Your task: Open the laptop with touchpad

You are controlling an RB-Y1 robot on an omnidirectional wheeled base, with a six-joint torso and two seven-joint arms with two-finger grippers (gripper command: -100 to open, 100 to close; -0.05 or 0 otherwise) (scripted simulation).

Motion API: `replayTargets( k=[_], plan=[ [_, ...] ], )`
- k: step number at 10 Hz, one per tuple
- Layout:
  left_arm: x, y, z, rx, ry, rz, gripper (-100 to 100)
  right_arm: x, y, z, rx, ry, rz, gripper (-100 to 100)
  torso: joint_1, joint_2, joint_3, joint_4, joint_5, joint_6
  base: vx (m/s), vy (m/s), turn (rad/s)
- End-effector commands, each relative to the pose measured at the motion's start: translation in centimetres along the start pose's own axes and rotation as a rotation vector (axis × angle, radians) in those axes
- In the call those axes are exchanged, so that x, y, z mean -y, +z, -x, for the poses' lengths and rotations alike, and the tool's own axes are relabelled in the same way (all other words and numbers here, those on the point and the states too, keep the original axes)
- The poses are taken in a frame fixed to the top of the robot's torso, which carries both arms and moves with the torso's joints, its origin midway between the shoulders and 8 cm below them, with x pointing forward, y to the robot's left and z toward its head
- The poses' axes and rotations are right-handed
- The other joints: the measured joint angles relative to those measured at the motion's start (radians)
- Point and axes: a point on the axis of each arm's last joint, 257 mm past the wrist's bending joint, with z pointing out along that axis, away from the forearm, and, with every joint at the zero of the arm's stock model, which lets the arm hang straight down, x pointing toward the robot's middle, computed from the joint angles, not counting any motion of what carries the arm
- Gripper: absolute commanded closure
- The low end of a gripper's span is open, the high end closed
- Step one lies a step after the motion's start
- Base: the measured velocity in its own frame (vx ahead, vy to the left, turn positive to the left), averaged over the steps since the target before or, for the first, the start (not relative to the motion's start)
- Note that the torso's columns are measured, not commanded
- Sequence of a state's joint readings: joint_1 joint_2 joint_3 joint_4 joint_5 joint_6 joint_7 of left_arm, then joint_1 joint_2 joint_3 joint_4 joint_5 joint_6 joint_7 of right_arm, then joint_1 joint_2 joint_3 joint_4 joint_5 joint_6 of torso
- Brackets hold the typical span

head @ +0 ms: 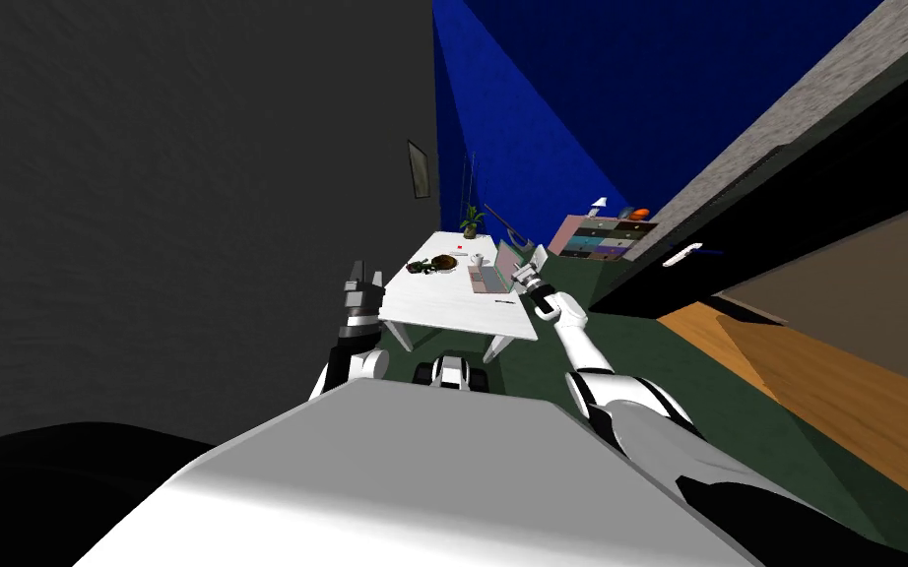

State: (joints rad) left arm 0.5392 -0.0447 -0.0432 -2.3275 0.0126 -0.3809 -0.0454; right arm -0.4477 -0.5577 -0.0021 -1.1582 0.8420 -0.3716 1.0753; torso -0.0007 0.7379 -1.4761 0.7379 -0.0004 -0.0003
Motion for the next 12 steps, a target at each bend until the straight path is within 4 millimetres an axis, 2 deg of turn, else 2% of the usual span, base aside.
replayTargets(
  k=[1, 2, 4, 5, 6, 8, 9, 11, 12],
  plan=[
    [0.0, 0.0, 0.0, 0.000, 0.000, 0.000, 0, -2.0, 0.6, 1.0, 0.020, 0.008, 0.038, 100, 0.001, 0.000, 0.000, 0.000, 0.000, -0.001, -0.001, -0.006, 0.033],
    [0.0, 0.0, 0.0, 0.000, 0.000, 0.000, 0, -1.5, 2.3, 2.1, 0.026, -0.014, 0.027, 100, 0.002, 0.000, 0.000, 0.000, 0.001, 0.000, 0.001, -0.014, -0.462],
    [0.0, 0.0, 0.0, 0.000, 0.000, 0.000, 0, -3.9, 2.4, 2.9, 0.043, 0.004, 0.068, 100, 0.000, 0.000, 0.000, 0.000, 0.000, 0.001, 0.007, -0.015, -0.045],
    [0.0, 0.0, 0.0, 0.000, 0.000, 0.000, 0, -4.3, 2.4, 3.0, 0.045, 0.002, 0.077, 100, 0.001, 0.000, 0.000, 0.000, 0.000, 0.000, 0.000, 0.000, 0.000],
    [0.0, 0.0, 0.0, 0.000, 0.000, 0.000, 0, -4.0, 4.0, 4.0, 0.048, -0.026, 0.072, 100, 0.001, 0.000, 0.000, 0.000, 0.001, 0.000, 0.005, -0.014, -0.387],
    [0.0, 0.0, 0.0, 0.000, 0.000, 0.000, 0, -6.5, 4.0, 4.8, 0.064, -0.011, 0.117, 100, 0.000, 0.000, 0.000, 0.000, 0.000, 0.000, 0.005, -0.012, -0.093],
    [0.0, 0.0, 0.0, 0.000, 0.000, 0.000, 0, -6.5, 5.1, 5.1, 0.054, -0.037, 0.119, 100, 0.001, 0.000, 0.000, 0.000, 0.000, -0.001, 0.009, -0.019, -0.300],
    [0.0, 0.0, 0.0, 0.000, 0.000, 0.000, 0, -8.6, 5.3, 6.3, 0.076, -0.030, 0.157, 100, 0.001, 0.000, 0.000, 0.000, 0.000, 0.000, 0.010, -0.012, -0.126],
    [0.0, 0.0, 0.0, 0.000, 0.000, 0.000, 0, -7.9, 5.3, 6.0, 0.071, -0.032, 0.143, 100, 0.002, 0.000, 0.000, 0.000, 0.000, -0.001, 0.002, -0.004, 0.014]
  ],
)
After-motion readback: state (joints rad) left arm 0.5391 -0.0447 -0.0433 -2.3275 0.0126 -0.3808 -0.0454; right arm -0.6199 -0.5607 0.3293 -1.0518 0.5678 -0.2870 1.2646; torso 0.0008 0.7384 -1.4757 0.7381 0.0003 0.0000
